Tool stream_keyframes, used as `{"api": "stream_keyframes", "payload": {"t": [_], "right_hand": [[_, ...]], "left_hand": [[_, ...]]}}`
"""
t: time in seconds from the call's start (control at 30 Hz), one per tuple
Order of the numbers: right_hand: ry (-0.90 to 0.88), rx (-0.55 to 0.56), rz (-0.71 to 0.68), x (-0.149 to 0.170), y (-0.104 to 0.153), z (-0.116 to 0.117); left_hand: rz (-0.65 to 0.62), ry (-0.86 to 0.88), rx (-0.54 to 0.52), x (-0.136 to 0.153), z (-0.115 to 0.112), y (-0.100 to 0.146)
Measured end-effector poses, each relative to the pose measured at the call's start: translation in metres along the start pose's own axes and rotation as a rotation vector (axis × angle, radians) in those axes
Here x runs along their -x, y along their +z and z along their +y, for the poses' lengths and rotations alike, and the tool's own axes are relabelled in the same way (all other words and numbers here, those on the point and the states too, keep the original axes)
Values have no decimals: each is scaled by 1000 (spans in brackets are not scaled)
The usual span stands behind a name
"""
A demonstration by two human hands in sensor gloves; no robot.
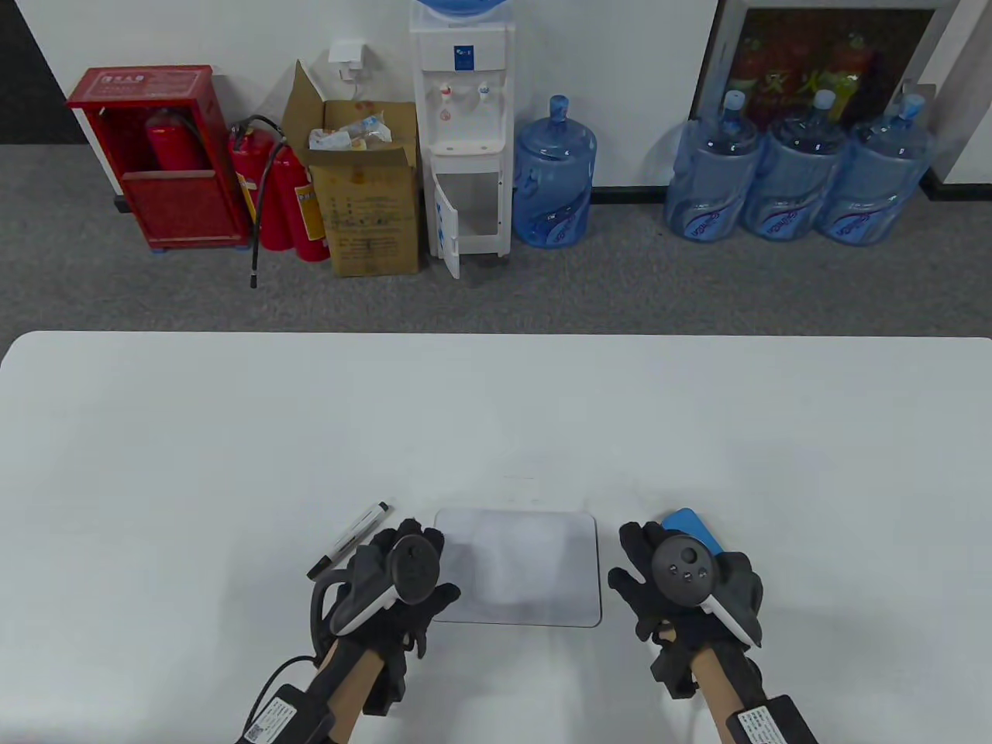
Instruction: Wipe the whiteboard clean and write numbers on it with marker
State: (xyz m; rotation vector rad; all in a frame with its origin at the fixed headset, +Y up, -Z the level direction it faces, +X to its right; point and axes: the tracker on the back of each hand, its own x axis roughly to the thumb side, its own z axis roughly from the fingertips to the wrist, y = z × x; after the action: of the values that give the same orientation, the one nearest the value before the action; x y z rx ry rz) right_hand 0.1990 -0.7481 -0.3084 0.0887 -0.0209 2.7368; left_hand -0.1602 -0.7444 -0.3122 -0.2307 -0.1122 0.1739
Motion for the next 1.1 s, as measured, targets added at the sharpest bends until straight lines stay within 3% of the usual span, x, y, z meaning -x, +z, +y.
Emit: {"api": "stream_keyframes", "payload": {"t": [0.2,0.3,0.47,0.57,0.97,1.1], "right_hand": [[-38,-16,39,11,-2,-1],[-51,-14,52,14,-2,-2],[-56,-22,66,17,-3,-1],[-46,-28,66,17,-2,0],[-23,-27,58,14,-2,1],[-34,-17,22,8,-2,2]], "left_hand": [[191,-167,-54,34,41,-8],[299,-257,11,55,35,-18],[373,-356,67,72,14,-30],[381,-358,90,78,7,-34],[330,-377,-19,76,1,-34],[253,-142,-101,64,16,-24]]}}
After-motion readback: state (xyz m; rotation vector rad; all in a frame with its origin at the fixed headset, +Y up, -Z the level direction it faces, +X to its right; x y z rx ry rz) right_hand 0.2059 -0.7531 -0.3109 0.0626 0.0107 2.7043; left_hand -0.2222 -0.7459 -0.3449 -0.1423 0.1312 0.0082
